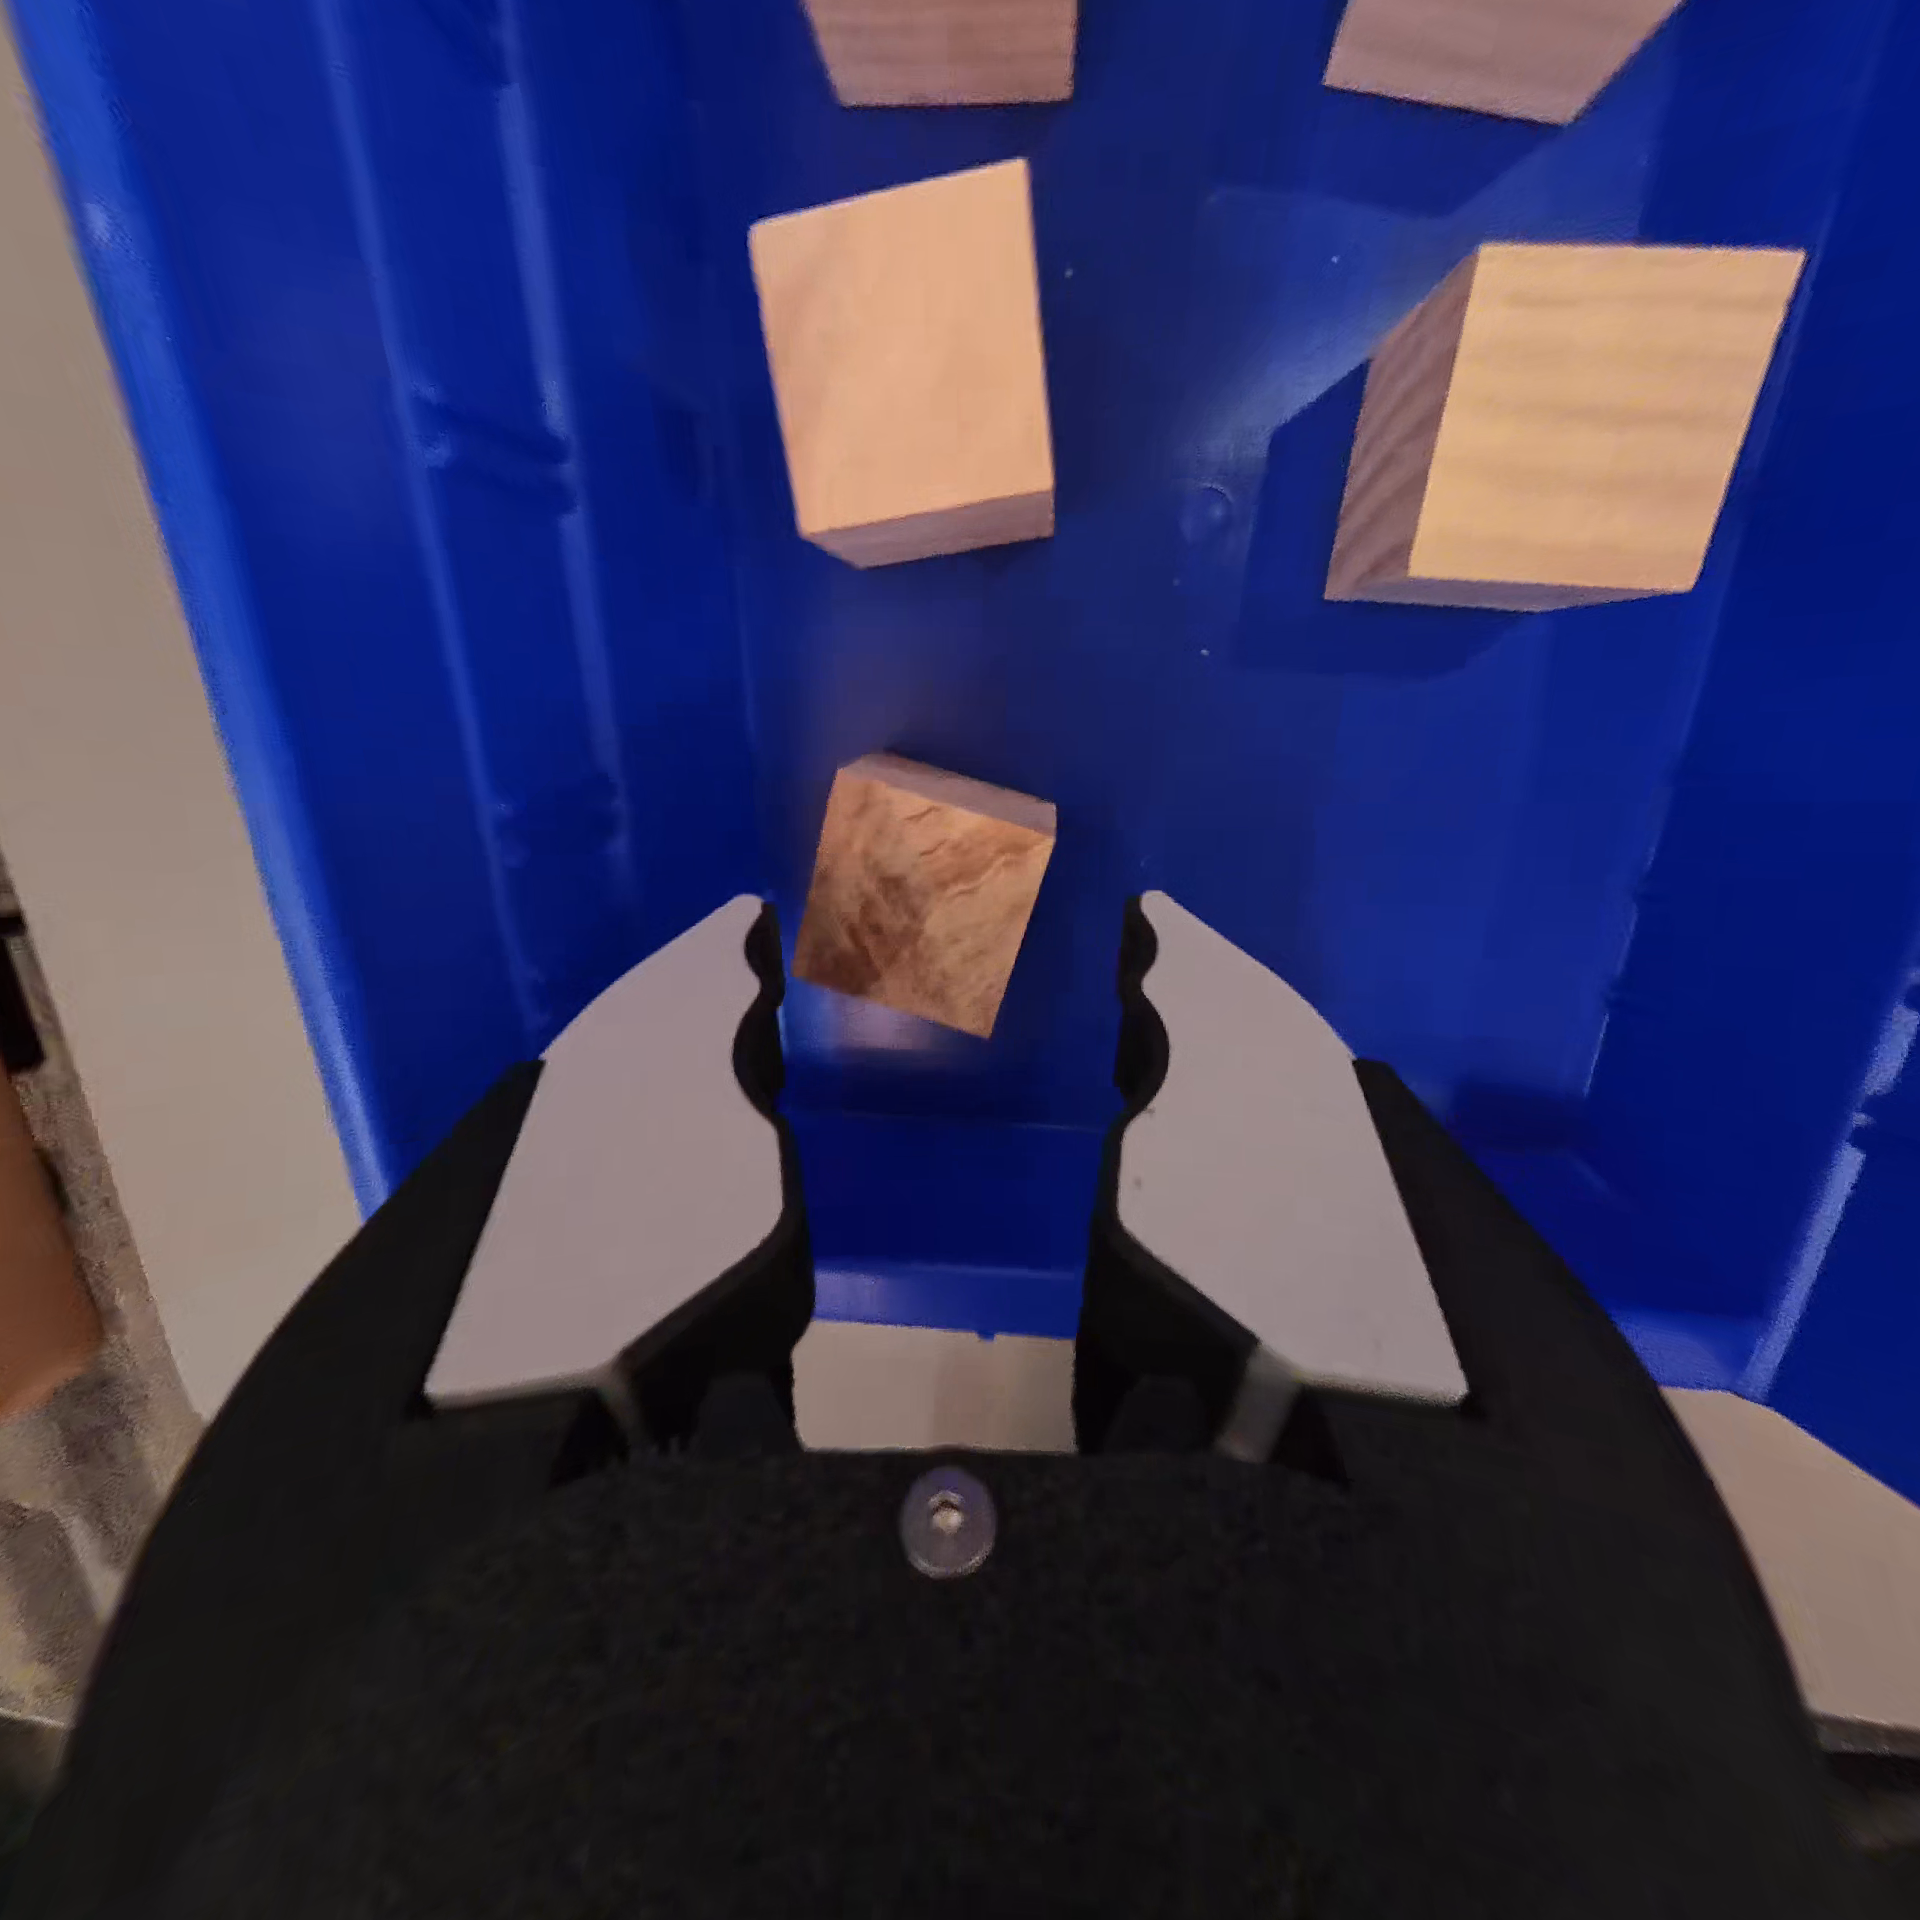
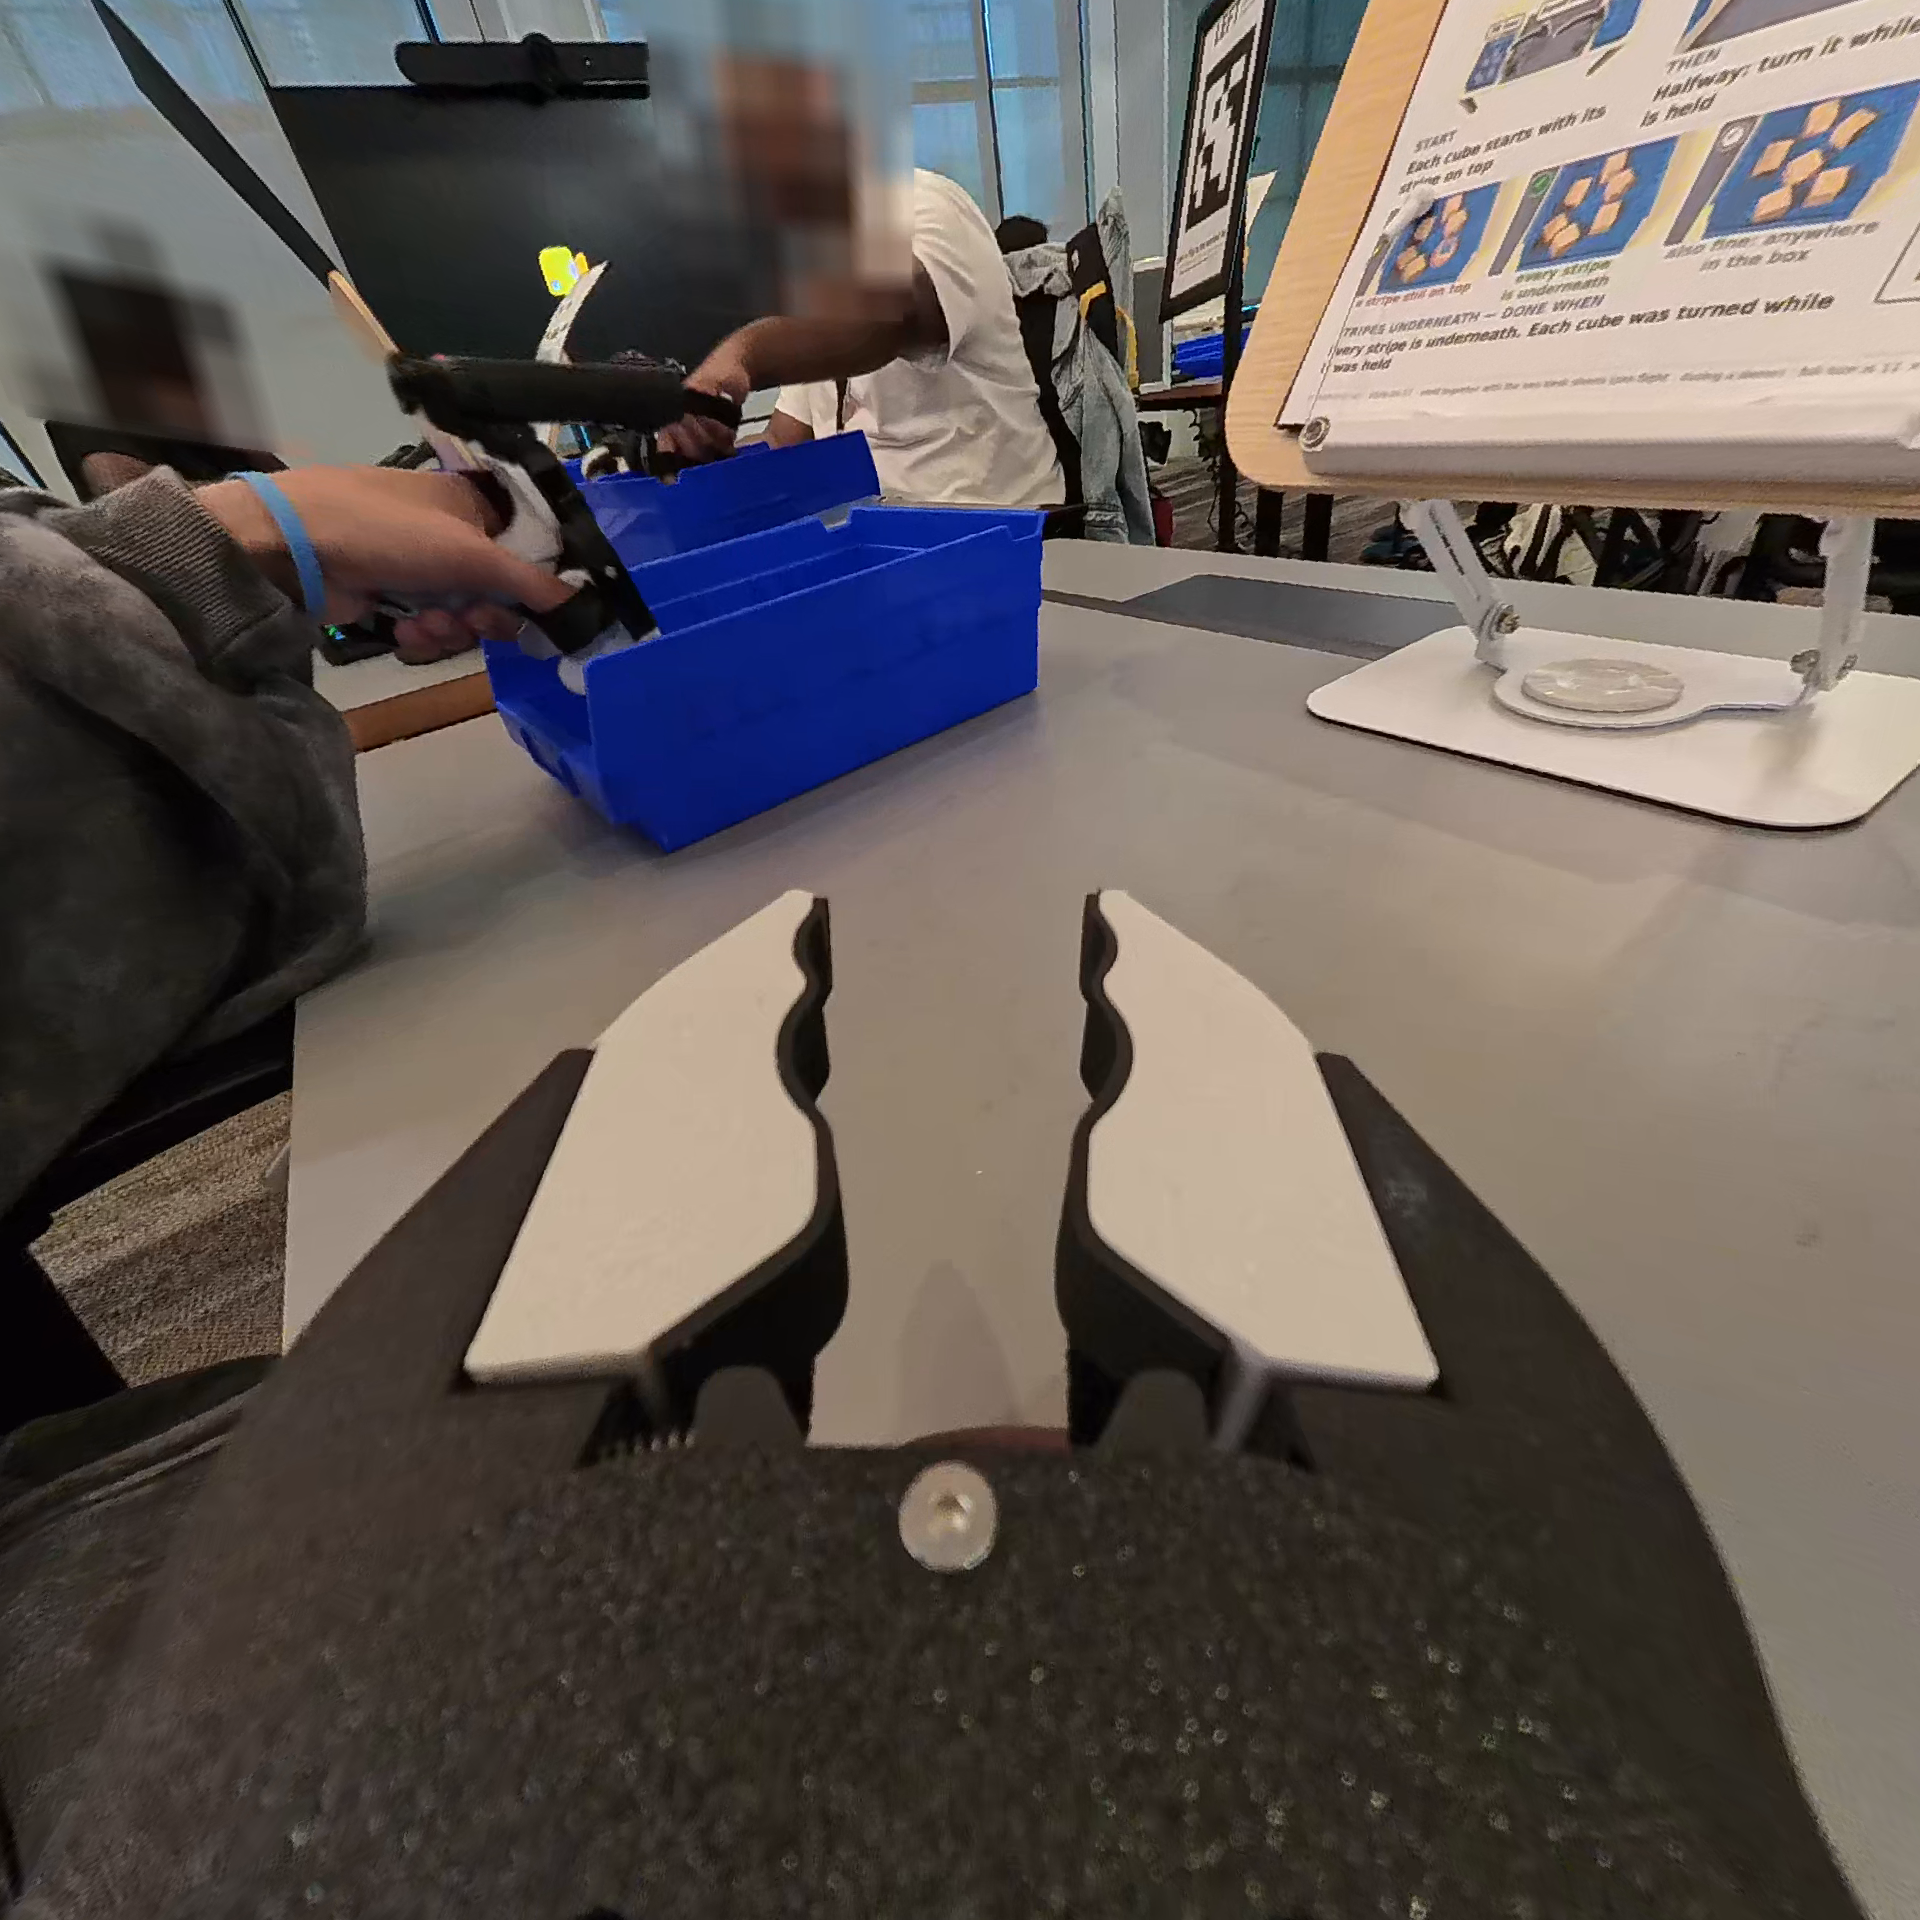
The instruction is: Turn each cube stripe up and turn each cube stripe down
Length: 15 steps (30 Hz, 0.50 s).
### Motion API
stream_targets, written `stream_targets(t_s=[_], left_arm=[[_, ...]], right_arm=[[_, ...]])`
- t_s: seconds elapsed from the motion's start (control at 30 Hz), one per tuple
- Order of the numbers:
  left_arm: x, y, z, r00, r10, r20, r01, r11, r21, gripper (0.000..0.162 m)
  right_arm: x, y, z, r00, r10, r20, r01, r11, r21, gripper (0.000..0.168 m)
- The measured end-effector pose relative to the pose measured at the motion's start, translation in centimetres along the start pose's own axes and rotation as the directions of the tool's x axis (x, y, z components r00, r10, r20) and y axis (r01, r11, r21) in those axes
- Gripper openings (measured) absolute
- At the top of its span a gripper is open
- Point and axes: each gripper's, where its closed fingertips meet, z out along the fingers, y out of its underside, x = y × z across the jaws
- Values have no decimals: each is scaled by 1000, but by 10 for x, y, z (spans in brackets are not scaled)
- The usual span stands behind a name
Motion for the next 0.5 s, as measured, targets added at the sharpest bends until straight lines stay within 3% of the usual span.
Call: stream_targets(t_s=[0.23, 0.5], left_arm=[[4, 0, 17, 989, 88, -117, -94, 994, -49, 56], [19, 12, 7, 966, 137, -219, -144, 989, -15, 44]], right_arm=[[-1, 2, 0, 1000, -13, 1, 13, 1000, -8, 45], [-1, 3, 1, 1000, -11, 5, 11, 1000, -13, 44]])
